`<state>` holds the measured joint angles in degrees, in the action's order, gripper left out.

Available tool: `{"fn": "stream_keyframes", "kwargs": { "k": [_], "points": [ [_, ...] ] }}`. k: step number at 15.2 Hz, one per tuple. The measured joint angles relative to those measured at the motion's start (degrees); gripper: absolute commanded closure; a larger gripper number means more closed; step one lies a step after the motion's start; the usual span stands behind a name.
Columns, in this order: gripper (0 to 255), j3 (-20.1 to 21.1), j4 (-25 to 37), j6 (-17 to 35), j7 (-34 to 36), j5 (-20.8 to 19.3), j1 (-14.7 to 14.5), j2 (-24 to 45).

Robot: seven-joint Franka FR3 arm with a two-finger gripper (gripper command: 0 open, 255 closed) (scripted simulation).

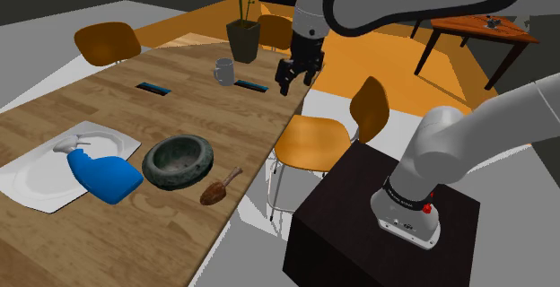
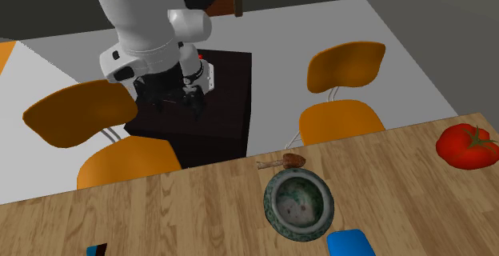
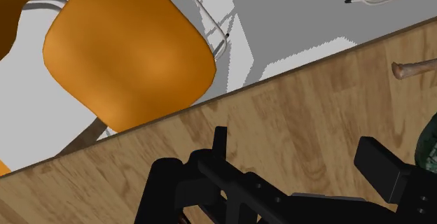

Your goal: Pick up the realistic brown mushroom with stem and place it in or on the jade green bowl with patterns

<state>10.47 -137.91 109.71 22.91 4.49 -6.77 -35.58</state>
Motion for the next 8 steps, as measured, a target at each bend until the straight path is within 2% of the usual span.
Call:
{"fn": "stream_keyframes", "kwargs": {
  "k": [5,8],
  "points": [
    [0,5.3,0.85,7.24,4.84,1.14,-1.67,5.59],
    [0,8.35,3.56,10.87,7.71,0.6,-1.95,10.44]
  ]
}}
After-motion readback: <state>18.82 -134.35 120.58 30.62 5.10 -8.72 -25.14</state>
